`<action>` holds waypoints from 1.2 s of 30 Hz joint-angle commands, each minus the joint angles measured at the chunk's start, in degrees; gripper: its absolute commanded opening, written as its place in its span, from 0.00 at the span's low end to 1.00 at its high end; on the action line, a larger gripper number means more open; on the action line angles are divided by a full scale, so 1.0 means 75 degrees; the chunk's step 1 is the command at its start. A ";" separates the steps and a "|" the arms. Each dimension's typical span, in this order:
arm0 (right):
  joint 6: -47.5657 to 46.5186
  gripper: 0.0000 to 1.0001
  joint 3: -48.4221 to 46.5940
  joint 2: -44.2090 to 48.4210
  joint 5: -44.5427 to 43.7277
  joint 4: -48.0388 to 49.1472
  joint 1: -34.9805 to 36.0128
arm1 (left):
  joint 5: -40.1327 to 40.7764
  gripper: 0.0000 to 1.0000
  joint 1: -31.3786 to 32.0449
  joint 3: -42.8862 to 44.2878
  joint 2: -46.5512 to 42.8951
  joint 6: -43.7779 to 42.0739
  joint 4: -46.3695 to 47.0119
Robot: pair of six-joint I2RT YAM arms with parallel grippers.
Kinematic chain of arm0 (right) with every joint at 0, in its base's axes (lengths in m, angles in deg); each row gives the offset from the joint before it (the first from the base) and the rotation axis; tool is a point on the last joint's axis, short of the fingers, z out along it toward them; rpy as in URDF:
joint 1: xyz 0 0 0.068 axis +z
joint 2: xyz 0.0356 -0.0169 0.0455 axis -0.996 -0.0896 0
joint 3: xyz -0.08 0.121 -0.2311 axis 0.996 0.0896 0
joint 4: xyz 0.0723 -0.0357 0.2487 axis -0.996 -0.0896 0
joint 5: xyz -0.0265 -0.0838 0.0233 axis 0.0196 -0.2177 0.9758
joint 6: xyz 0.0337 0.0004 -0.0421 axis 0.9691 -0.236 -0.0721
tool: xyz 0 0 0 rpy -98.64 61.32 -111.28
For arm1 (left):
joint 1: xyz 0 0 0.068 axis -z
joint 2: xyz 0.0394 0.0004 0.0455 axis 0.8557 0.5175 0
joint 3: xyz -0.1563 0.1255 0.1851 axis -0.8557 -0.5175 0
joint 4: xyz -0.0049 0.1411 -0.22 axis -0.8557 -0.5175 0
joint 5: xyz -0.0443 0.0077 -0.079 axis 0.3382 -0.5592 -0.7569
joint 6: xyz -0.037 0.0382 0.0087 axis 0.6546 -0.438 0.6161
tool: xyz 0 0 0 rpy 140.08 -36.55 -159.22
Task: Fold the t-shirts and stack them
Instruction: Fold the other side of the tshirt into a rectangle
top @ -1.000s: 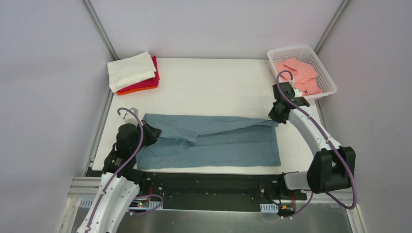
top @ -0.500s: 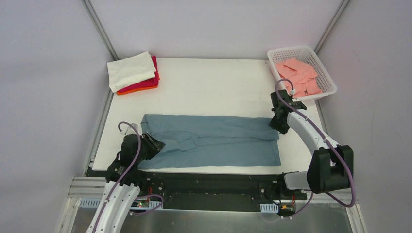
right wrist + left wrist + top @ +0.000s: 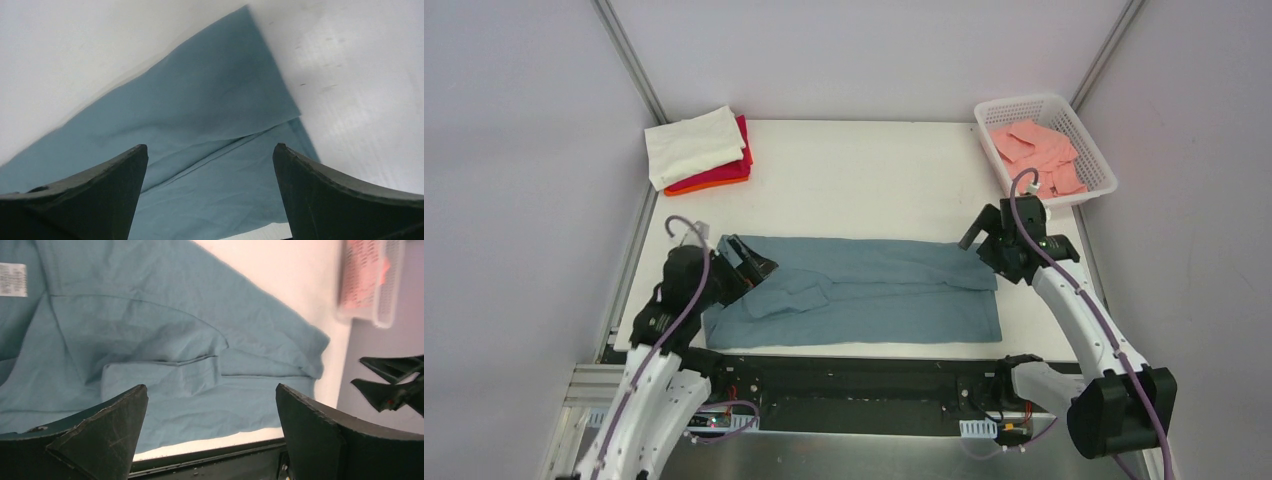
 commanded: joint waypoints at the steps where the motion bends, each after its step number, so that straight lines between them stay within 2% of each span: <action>1: -0.0475 0.99 0.0505 0.0136 0.2611 0.1528 0.0155 | -0.1004 0.99 0.0215 0.0242 0.2701 -0.0839 0.1810; 4: -0.0362 0.99 0.0565 -0.0330 0.3216 0.2129 0.0407 | -0.0169 0.99 0.0759 0.0677 0.4406 -0.1171 0.2168; 6: -0.0323 0.99 0.0415 -0.0739 0.3256 0.2240 0.0531 | -0.0002 0.99 0.1193 0.0930 0.5219 -0.1395 0.2187; 11: -0.0282 0.99 0.0189 -0.1394 0.3035 0.2185 0.0586 | -0.0288 0.99 0.1731 0.0639 0.6020 -0.1405 0.2137; 15: -0.0337 0.99 0.0138 -0.1387 0.2839 0.2079 0.0587 | -0.0683 0.99 0.2294 -0.0157 0.5593 -0.1006 0.1867; 19: -0.0462 0.99 0.0196 -0.1254 0.2669 0.1979 0.0582 | -0.1216 0.99 0.3325 -0.0680 0.4410 -0.0497 0.1765; 23: -0.0569 0.99 0.0199 -0.1096 0.2228 0.1676 0.0575 | -0.1304 0.99 0.4047 -0.0818 0.3404 0.0214 0.0603; 25: -0.0650 0.99 0.0222 -0.1017 0.2113 0.1643 0.0580 | -0.1341 0.99 0.4200 -0.0828 0.2908 0.0334 0.0041; 28: -0.0654 0.99 0.0197 -0.1015 0.1938 0.1627 0.0584 | -0.1466 0.99 0.4253 -0.0692 0.2453 0.0322 -0.0092; 33: -0.0710 0.99 0.0120 -0.1058 0.1949 0.1589 0.0578 | -0.1418 0.99 0.4279 0.0044 0.2549 -0.0178 -0.0127; 36: -0.0729 0.99 0.0097 -0.1183 0.1946 0.1795 0.0577 | -0.0252 0.99 0.4276 0.0533 0.2654 -0.0332 -0.0127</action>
